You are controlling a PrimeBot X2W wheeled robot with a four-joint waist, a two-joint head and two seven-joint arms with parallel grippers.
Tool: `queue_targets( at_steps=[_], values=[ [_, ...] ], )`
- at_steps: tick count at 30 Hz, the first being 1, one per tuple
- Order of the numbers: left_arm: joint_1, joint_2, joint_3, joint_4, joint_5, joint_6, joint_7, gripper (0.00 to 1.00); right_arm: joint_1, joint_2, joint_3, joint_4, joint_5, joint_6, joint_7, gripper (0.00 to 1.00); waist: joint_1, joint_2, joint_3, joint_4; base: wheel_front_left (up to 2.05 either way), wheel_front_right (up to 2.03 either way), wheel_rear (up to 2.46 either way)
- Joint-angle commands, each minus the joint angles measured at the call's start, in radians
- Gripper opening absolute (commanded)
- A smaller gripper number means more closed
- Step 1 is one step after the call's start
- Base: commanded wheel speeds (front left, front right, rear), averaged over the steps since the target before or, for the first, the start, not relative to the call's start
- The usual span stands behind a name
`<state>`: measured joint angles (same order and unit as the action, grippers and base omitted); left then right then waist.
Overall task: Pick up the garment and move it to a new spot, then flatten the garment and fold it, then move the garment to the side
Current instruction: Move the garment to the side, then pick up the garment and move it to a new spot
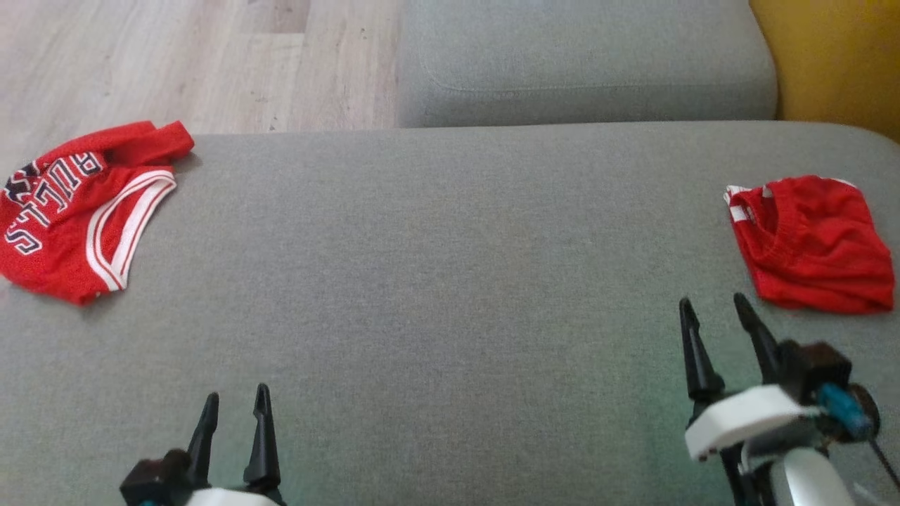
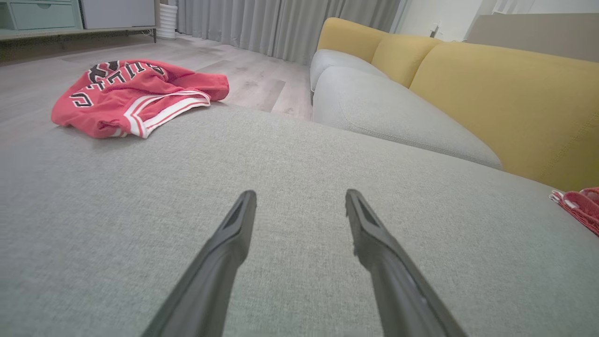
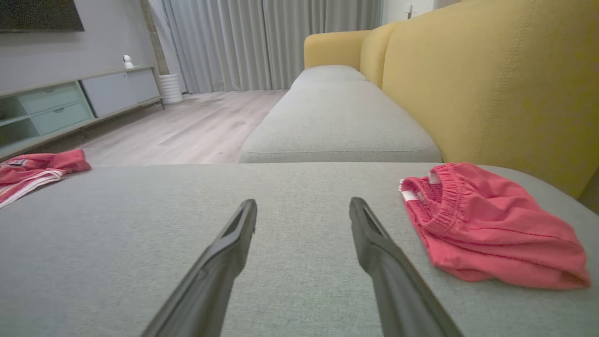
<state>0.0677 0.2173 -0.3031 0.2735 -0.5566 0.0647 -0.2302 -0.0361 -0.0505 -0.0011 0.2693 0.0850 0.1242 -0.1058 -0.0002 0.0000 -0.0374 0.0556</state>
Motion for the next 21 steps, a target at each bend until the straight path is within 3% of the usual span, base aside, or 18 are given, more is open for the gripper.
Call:
queue_targets(
  at_steps=[1,21],
  values=[
    [-0.023,0.018,0.038,-0.035,-0.006,0.011,-0.011,1.0,-0.007,0.0,0.03,-0.053,0.011,0.007,-0.014,1.0,0.0002,0.0,-0.008,0.002,0.0,0.0,0.0],
    [0.006,0.012,0.017,-0.057,-0.014,0.022,-0.005,1.0,0.087,0.0,0.091,-0.115,0.053,0.007,-0.006,1.0,0.0002,0.0,-0.011,-0.01,0.0,0.0,0.0]
  ],
)
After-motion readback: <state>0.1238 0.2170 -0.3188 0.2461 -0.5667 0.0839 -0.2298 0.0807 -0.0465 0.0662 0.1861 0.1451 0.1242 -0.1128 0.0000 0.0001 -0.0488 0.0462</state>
